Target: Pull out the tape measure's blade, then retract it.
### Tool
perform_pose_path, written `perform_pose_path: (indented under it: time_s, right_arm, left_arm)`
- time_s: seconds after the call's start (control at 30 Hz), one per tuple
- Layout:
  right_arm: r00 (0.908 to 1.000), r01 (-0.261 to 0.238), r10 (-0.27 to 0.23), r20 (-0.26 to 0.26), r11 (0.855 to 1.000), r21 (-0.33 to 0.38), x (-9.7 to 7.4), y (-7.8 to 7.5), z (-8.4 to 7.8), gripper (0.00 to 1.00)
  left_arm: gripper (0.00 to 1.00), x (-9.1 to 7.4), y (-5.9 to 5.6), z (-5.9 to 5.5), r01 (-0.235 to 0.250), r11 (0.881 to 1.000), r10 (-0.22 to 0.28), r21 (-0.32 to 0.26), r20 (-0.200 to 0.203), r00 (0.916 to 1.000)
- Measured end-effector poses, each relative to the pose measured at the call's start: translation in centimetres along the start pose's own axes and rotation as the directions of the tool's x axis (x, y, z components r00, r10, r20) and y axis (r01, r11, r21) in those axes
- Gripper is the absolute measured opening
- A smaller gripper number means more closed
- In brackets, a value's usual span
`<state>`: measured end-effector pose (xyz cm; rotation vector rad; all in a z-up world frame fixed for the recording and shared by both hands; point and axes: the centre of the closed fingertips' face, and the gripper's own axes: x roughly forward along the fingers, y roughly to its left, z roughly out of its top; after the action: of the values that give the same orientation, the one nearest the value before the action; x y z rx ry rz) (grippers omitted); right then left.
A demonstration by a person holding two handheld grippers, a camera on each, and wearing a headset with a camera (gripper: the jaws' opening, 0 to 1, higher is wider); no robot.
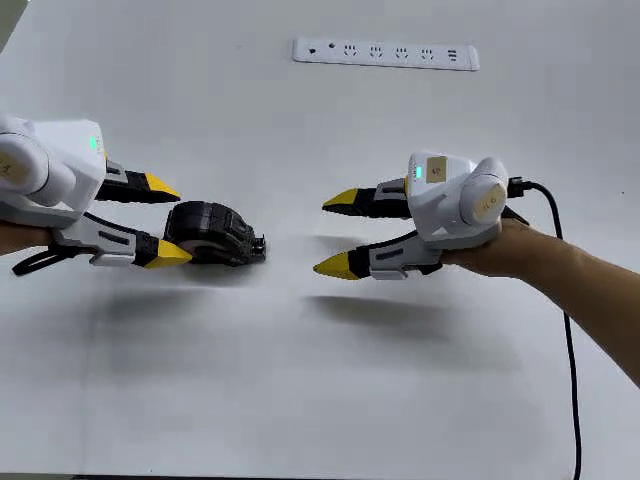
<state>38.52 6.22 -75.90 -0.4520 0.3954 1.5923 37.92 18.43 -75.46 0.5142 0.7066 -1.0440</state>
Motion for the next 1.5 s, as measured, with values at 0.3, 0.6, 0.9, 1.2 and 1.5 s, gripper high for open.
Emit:
perform_pose_path:
  time_s: [0.3,0.6,0.9,1.2,1.5]
  right_arm:
    - [0.9984,-0.051,0.05,-0.026,0.998,-0.047,2.2,0.1,-0.1,0.35]
    - [0.9955,-0.085,0.082,-0.047,0.995,-0.053,4.3,0.1,-0.3,0.28]
    - [0.9928,-0.099,0.096,-0.071,0.994,-0.04,6.0,0.1,-0.5,0.23]
    - [0.9918,-0.103,0.101,-0.078,0.995,-0.019,7.0,0.1,-0.7,0.18]
    - [0.9919,-0.104,0.102,-0.075,0.994,-0.016,7.8,0.2,-0.6,0.14]
  left_arm:
    - [0.29,0.3,-0.3,-0.3,0.059,0.996,-0.056,0.066,-0.049,0.9972]
    - [0.26,0.8,-0.8,-0.3,0.117,0.987,-0.109,0.106,-0.076,0.9911]
    - [0.24,0.8,-0.7,-0.3,0.119,0.987,-0.113,0.109,-0.058,0.9919]
    - [0.23,0.7,-0.7,-0.3,0.113,0.989,-0.108,0.096,-0.058,0.9925]
    - [0.23,0.6,-0.6,-0.4,0.107,0.991,-0.103,0.078,-0.054,0.9932]
